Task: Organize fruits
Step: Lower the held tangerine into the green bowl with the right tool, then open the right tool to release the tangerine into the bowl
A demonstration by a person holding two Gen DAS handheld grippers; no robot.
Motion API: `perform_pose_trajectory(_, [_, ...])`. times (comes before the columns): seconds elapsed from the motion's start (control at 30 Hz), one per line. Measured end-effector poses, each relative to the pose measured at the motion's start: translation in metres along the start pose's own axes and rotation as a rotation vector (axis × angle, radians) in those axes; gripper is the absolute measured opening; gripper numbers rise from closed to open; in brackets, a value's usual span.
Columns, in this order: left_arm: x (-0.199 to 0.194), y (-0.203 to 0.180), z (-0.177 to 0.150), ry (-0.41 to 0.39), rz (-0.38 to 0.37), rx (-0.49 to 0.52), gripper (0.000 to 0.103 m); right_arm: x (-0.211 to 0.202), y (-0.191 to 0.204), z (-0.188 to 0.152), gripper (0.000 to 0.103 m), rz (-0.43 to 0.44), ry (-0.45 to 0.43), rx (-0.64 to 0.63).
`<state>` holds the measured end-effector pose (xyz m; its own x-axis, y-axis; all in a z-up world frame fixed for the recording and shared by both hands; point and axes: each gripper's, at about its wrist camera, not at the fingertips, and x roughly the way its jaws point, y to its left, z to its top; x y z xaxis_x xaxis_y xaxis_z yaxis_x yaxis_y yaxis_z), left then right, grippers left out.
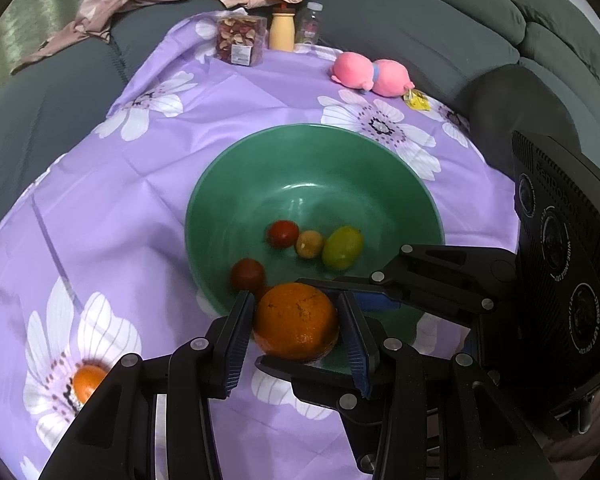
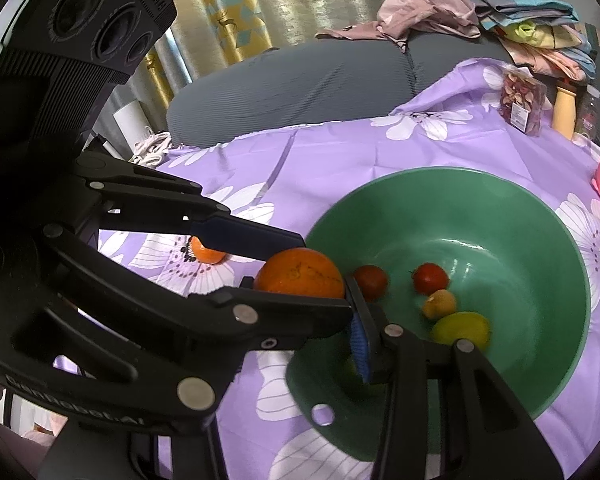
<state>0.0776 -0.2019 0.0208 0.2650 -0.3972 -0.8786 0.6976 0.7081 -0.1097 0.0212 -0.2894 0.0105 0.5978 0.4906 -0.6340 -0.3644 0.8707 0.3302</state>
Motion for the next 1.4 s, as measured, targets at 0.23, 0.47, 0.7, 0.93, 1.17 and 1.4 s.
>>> perform_pose_trajectory(0.23, [0.013,0.0,0.008,0.015,-0.017,0.004,0.043,0.005,-0.014,0.002,0.043,-0.008,0.012,0.017])
perform_pose_trajectory(0.47, [0.023,0.002,0.012,0.031,-0.034,0.002,0.043,0.009,-0.024,0.0,0.043,-0.013,0.027,0.028])
perform_pose_trajectory(0.7, [0.029,0.003,0.014,0.038,-0.054,-0.004,0.043,0.013,-0.029,0.0,0.043,-0.023,0.044,0.032])
perform_pose_trajectory(0.93, [0.036,0.007,0.015,0.049,-0.091,-0.034,0.043,0.014,-0.03,0.0,0.044,-0.046,0.057,0.033])
perform_pose_trajectory(1.17, [0.035,0.006,0.014,0.047,-0.066,-0.043,0.048,0.013,-0.029,0.0,0.046,-0.06,0.062,0.03])
perform_pose_trajectory(1.4, [0.012,0.014,0.004,-0.004,-0.028,-0.076,0.081,0.001,-0.024,-0.003,0.063,-0.095,0.051,0.034])
